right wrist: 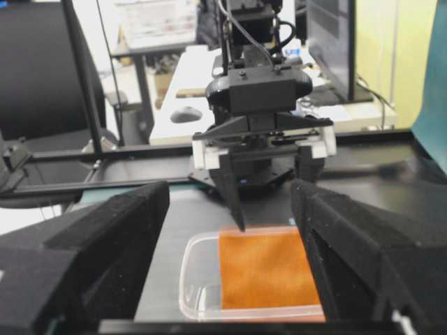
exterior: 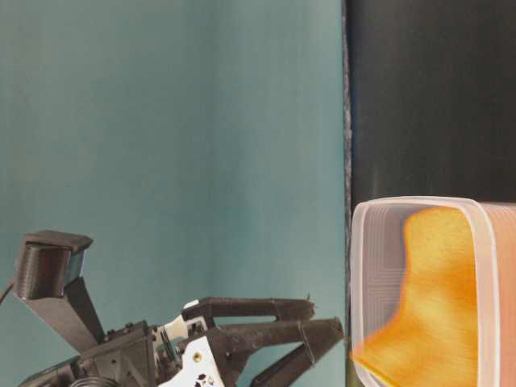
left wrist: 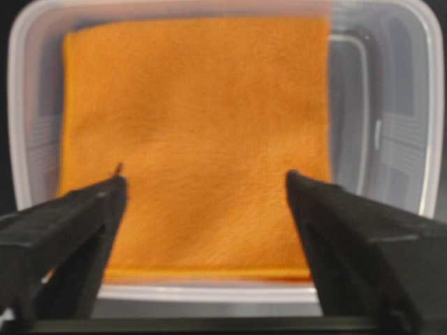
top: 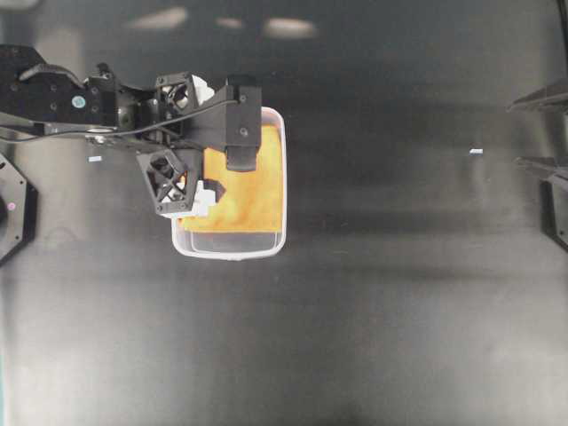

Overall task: Place the orange towel into the container with the left arm.
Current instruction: 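Lower the towel into the container with the left gripper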

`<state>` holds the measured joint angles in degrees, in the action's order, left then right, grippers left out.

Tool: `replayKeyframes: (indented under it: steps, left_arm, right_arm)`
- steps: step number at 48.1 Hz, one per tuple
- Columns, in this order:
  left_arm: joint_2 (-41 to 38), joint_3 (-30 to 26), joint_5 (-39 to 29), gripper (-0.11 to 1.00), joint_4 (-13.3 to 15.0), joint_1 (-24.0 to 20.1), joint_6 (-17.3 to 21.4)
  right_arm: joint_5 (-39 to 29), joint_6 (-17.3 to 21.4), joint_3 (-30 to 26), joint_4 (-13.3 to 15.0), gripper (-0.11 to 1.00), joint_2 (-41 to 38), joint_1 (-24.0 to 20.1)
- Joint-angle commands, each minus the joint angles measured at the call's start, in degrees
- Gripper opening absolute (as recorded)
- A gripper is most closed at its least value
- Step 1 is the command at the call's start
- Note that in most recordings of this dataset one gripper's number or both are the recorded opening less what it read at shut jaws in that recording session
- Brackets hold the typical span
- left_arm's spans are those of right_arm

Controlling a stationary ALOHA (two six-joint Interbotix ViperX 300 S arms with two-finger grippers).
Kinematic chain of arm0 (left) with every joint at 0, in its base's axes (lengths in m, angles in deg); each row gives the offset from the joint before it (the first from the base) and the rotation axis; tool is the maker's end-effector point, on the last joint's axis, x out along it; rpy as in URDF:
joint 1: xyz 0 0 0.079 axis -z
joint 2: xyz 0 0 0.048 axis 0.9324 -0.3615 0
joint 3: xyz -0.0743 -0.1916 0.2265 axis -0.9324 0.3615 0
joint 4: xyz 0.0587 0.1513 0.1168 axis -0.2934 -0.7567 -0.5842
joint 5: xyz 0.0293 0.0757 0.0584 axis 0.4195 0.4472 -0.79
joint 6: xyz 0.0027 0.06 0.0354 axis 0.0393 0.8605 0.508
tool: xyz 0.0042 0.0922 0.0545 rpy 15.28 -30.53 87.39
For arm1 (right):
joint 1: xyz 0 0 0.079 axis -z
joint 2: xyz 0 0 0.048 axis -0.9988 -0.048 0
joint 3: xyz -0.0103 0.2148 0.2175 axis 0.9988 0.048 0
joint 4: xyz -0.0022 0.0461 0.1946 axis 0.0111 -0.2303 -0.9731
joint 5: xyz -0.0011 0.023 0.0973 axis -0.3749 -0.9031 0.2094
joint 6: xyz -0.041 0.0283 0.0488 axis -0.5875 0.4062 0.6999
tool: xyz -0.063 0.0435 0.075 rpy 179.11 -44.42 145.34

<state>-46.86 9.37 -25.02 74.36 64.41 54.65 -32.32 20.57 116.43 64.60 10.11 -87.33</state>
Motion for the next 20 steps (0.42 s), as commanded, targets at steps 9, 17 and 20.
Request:
replayKeyframes:
  steps: [9, 17, 20]
  left_arm:
    - [7.12, -2.99, 0.79, 0.86, -0.18, 0.18, -0.88]
    - [15.73, -2.46, 1.49, 0.82, -0.18, 0.97, -2.2]
    - [18.63, -1.41, 2.02, 0.82, -0.18, 1.41, -3.08]
  right_arm:
    - [1.41, 0.7, -0.53, -0.18, 0.69, 0.09, -0.09]
    - [1.32, 0.79, -0.53, -0.18, 0.69, 0.53, -0.18]
    - [1.32, 0.79, -0.53, -0.18, 0.69, 0.53, -0.18]
